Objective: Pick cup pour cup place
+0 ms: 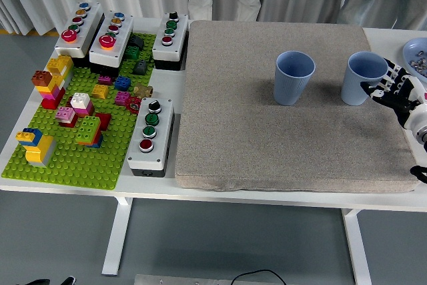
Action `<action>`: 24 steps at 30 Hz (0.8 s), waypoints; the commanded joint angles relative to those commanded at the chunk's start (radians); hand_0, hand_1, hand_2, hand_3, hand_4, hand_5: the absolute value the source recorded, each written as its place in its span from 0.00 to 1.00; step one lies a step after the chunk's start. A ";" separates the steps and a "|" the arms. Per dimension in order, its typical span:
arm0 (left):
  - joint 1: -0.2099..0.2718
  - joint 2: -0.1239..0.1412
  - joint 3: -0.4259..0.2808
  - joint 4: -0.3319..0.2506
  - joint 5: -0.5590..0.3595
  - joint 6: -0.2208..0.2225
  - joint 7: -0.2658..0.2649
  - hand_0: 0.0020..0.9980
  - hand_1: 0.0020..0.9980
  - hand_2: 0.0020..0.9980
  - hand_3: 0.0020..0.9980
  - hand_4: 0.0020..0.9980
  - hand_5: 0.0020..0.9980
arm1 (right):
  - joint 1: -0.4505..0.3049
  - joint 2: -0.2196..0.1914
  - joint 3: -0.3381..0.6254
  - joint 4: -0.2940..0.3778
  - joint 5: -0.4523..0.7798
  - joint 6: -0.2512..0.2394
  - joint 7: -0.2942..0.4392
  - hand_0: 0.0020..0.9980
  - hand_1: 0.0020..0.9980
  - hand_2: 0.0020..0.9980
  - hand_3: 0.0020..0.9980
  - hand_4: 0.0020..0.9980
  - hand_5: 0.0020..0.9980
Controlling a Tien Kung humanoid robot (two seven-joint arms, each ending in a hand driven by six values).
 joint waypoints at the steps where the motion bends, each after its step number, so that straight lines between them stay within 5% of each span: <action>1: 0.000 0.000 0.000 0.000 0.001 0.000 0.000 0.76 0.81 0.83 0.66 0.52 0.91 | 0.000 0.000 0.001 -0.001 0.000 0.000 0.000 0.88 0.83 0.90 0.89 0.80 0.17; 24: 0.002 -0.001 0.004 0.000 -0.002 -0.002 0.001 0.76 0.81 0.83 0.66 0.52 0.91 | -0.014 -0.003 0.018 -0.018 -0.020 0.018 -0.015 0.89 0.88 0.97 0.89 0.79 0.16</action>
